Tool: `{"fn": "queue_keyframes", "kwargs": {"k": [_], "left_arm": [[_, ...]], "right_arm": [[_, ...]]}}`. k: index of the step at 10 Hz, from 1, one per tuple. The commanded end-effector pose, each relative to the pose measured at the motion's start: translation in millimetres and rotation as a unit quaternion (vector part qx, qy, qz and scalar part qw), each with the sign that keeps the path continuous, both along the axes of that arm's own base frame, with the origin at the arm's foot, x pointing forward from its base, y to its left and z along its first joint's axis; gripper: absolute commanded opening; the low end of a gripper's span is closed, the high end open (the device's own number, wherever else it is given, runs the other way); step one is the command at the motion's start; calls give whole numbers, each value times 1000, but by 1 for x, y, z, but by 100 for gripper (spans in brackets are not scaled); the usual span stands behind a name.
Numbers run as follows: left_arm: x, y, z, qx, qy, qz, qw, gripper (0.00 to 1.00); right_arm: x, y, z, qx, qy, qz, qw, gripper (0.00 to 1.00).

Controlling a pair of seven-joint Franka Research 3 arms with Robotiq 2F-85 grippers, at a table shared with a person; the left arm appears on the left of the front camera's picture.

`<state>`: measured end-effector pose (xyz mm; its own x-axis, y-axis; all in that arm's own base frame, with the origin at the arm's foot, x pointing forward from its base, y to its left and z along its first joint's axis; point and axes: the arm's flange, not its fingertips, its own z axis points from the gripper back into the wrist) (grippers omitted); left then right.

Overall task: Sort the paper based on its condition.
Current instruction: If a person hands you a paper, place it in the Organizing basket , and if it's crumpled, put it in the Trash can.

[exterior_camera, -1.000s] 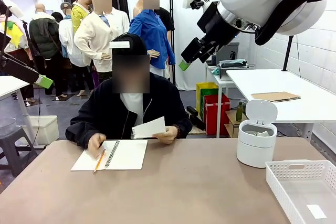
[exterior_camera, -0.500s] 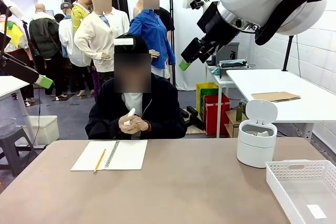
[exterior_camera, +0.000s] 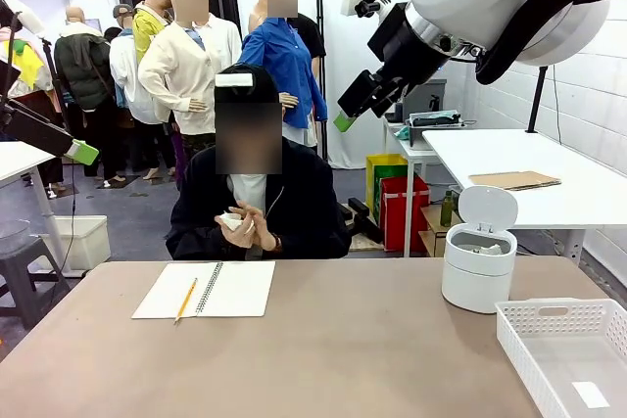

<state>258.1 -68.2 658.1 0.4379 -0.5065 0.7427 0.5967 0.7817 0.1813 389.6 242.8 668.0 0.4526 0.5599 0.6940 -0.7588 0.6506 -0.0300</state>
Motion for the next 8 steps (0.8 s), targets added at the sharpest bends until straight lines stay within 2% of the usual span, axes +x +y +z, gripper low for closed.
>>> {"fn": "queue_keyframes", "kwargs": {"k": [1, 8], "left_arm": [[0, 1, 0, 0, 0, 2, 1000, 100], [0, 1, 0, 0, 0, 2, 1000, 100]], "right_arm": [[1, 0, 0, 0, -1, 0, 1000, 100], [1, 0, 0, 0, -1, 0, 1000, 100]]}}
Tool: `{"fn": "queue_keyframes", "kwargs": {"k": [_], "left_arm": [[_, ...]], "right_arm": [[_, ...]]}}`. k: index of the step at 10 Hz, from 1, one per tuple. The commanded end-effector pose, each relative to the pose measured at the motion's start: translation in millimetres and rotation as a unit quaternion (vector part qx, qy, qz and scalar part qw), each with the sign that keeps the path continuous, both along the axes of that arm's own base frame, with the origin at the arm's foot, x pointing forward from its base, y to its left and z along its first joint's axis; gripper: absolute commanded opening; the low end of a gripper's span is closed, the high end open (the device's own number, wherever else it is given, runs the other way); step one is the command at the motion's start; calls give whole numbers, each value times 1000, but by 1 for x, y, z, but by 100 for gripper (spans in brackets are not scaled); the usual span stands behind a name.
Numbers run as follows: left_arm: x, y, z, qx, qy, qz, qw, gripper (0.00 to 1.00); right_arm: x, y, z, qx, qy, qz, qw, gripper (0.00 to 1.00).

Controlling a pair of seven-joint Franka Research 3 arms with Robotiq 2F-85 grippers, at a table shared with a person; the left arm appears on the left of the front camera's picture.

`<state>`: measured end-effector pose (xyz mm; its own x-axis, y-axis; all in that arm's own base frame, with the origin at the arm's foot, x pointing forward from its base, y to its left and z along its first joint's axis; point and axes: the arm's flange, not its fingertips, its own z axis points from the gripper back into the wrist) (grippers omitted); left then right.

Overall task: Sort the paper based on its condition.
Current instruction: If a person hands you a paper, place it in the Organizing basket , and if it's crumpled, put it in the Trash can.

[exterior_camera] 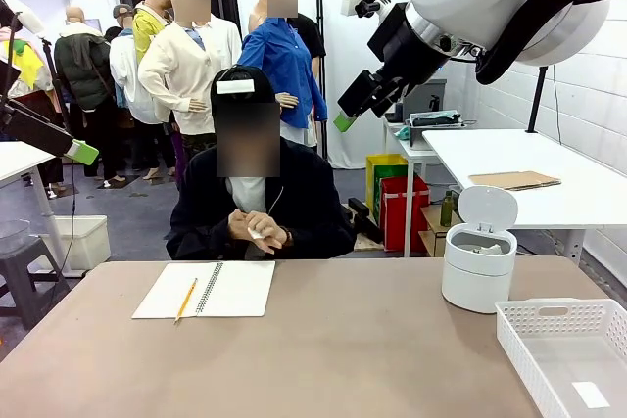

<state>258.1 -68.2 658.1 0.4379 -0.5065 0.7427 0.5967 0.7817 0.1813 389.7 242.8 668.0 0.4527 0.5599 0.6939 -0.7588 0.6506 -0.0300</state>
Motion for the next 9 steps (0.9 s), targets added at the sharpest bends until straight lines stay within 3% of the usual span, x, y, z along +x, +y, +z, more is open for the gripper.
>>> {"fn": "queue_keyframes", "kwargs": {"k": [1, 9], "left_arm": [[0, 1, 0, 0, 0, 2, 1000, 100], [0, 1, 0, 0, 0, 2, 1000, 100]], "right_arm": [[1, 0, 0, 0, -1, 0, 1000, 100], [1, 0, 0, 0, -1, 0, 1000, 100]]}}
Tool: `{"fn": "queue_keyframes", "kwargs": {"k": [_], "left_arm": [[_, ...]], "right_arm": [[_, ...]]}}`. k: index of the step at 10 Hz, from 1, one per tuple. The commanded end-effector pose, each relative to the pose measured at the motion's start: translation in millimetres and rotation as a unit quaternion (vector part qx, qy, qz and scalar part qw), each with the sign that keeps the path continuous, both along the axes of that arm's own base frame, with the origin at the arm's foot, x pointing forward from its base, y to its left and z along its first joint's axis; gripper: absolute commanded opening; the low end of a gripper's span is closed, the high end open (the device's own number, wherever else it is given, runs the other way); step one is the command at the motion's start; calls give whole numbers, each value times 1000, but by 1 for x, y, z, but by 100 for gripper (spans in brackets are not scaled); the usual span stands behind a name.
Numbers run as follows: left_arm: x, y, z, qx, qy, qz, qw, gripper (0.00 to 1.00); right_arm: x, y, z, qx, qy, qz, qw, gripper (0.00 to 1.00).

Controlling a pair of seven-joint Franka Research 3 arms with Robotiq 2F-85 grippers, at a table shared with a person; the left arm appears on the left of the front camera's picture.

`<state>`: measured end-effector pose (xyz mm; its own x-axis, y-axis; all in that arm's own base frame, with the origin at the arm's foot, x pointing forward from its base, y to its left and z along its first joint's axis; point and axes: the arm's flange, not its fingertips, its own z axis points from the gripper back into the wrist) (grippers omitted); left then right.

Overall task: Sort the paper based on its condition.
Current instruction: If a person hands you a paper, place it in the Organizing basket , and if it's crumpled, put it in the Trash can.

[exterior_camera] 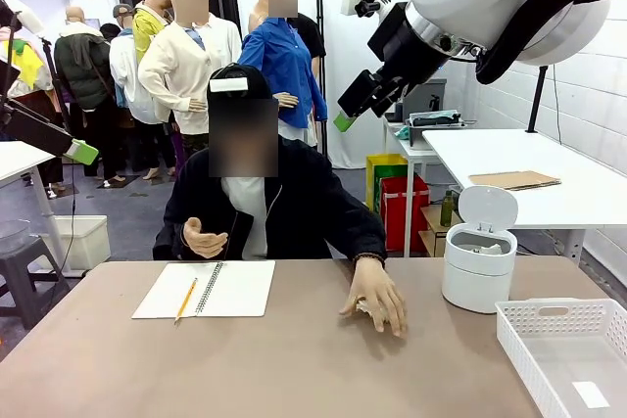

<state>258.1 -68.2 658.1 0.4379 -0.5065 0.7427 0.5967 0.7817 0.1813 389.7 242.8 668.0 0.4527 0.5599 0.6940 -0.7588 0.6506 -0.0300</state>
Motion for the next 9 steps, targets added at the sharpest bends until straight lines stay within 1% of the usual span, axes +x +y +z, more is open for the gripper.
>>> {"fn": "queue_keyframes", "kwargs": {"k": [1, 5, 6, 7, 8, 9], "left_arm": [[0, 1, 0, 0, 0, 2, 1000, 100], [0, 1, 0, 0, 0, 2, 1000, 100], [0, 1, 0, 0, 0, 2, 1000, 100], [0, 1, 0, 0, 0, 2, 1000, 100], [0, 1, 0, 0, 0, 2, 1000, 100], [0, 1, 0, 0, 0, 2, 1000, 100]], "right_arm": [[1, 0, 0, 0, -1, 0, 1000, 100], [0, 0, 0, 0, 0, 0, 1000, 100], [10, -2, -3, -10, 45, -10, 999, 100], [21, -3, -10, -33, 94, -3, 995, 100], [30, -2, -17, -56, 135, 1, 989, 100], [46, -2, -25, -73, 162, 2, 984, 100]]}}
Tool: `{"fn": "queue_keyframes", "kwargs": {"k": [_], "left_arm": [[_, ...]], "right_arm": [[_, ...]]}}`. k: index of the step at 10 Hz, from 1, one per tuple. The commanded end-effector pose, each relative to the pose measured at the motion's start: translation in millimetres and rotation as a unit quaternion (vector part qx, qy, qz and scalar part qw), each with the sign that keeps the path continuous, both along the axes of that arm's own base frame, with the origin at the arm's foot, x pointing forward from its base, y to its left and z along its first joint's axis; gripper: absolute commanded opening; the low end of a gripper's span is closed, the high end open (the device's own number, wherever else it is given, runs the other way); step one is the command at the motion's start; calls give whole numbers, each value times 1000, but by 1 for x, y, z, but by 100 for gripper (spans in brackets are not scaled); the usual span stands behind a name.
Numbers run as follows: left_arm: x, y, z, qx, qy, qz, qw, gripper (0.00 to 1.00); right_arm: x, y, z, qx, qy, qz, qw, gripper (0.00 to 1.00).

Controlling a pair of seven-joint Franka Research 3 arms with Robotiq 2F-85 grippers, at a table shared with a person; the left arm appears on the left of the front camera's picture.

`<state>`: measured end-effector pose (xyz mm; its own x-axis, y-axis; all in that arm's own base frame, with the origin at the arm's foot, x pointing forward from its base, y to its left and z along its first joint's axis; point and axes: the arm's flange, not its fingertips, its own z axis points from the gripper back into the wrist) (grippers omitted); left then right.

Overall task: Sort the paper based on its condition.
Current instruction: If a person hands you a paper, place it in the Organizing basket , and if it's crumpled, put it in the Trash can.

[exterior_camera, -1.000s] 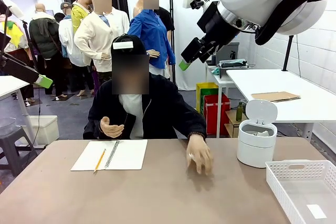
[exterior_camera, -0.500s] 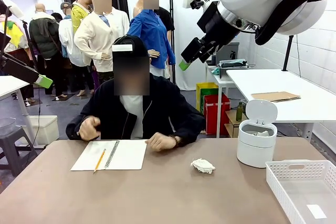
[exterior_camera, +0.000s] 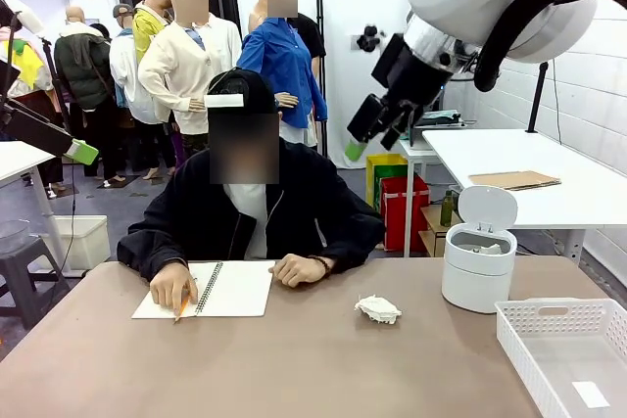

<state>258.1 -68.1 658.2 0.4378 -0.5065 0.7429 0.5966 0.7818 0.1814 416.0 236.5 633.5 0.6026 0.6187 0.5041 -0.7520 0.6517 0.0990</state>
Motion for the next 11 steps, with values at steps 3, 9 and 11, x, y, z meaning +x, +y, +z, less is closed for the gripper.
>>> {"fn": "queue_keyframes", "kwargs": {"k": [3, 9, 11], "left_arm": [[0, 1, 0, 0, 0, 1, 1000, 100], [0, 1, 0, 0, 0, 1, 1000, 100], [0, 1, 0, 0, 0, 1, 1000, 100]], "right_arm": [[64, 11, -44, -89, 67, -3, 994, 100], [124, 17, -165, -143, 113, -15, 983, 100], [138, 16, -196, -152, 111, -28, 982, 100]]}}
